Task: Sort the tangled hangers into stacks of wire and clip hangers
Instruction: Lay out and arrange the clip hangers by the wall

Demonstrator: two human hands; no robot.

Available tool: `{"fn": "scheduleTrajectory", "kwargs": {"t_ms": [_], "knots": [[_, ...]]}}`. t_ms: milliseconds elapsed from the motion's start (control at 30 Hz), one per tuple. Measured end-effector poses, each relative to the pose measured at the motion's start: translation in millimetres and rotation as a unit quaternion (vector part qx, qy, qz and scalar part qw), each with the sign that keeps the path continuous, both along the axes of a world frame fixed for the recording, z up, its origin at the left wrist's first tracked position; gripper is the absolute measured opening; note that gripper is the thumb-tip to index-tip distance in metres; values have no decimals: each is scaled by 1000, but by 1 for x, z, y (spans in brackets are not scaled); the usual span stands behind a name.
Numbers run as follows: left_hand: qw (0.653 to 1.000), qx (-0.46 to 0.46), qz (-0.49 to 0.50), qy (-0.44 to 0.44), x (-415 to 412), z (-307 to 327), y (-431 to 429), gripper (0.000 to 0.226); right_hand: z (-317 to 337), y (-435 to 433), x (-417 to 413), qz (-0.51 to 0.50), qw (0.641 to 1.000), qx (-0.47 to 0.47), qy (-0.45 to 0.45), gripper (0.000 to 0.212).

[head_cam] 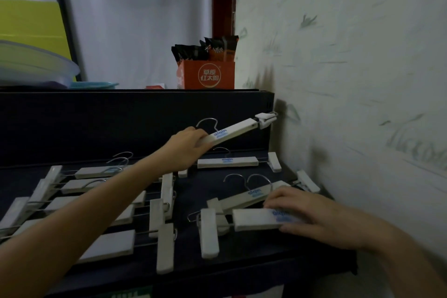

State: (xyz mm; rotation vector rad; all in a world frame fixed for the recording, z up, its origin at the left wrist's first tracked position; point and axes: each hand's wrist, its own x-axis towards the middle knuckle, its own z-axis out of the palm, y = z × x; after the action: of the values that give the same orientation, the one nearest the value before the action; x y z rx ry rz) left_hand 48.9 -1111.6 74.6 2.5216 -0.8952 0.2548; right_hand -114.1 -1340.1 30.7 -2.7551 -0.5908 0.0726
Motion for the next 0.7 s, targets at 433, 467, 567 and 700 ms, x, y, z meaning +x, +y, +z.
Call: {"fn": "scheduleTrajectory", "kwargs": {"t_ms": [433, 467, 567, 700], "knots": [[995, 93, -13, 30, 11, -13, 7, 35, -13, 1, 29, -30, 995, -71, -61, 38], [994, 101, -16, 30, 12, -14, 5, 35, -13, 1, 30, -38, 996, -60, -58, 39], [992, 118, -27, 35, 11, -17, 0, 36, -11, 3, 32, -56, 996, -49, -57, 38], [990, 128, -42, 44, 7, -20, -8, 37, -12, 2, 26, -60, 997, -34, -45, 39]]}}
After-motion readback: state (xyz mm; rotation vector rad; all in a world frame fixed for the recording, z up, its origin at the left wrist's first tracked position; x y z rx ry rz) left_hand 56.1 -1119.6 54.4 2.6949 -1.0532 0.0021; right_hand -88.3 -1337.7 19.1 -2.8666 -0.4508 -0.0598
